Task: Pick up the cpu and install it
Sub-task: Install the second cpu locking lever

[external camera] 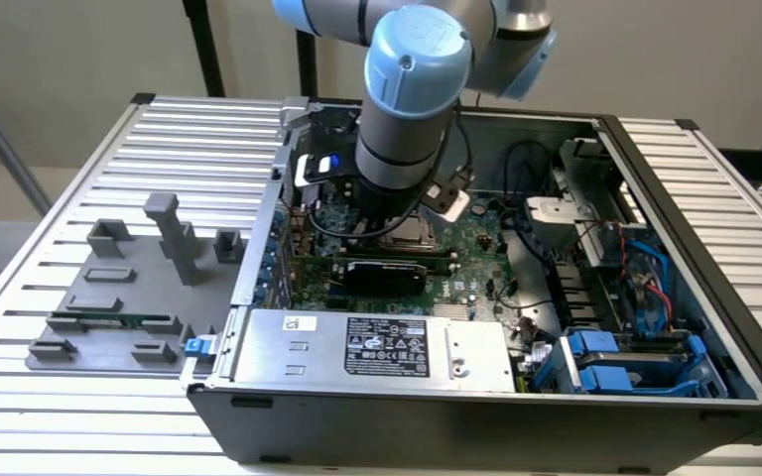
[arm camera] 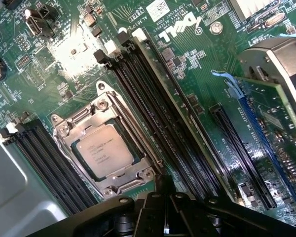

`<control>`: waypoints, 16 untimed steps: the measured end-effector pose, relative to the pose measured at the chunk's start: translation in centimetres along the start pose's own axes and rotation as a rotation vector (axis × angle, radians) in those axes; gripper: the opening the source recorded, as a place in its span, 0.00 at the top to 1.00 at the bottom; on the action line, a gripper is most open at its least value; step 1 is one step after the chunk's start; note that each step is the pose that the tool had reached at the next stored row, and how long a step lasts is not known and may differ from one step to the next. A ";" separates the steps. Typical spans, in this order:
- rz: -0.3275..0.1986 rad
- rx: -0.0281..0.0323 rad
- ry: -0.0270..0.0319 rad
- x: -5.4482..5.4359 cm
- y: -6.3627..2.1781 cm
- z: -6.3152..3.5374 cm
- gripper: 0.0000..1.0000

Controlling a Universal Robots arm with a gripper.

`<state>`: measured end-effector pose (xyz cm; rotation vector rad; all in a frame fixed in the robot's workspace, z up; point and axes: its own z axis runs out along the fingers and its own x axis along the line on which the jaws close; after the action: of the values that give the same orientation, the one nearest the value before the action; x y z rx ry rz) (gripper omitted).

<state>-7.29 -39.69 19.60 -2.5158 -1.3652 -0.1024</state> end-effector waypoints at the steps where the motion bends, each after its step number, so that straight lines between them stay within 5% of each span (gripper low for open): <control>1: 0.000 -0.0014 -0.0013 0.0 -0.03 0.03 0.89; 7: 0.001 -0.0159 -0.0196 0.0 -0.10 0.08 0.89; 16: 0.001 -0.0197 -0.0254 0.2 -0.31 -0.85 0.89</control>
<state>-7.36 -39.57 20.52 -2.5427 -1.3786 -0.0844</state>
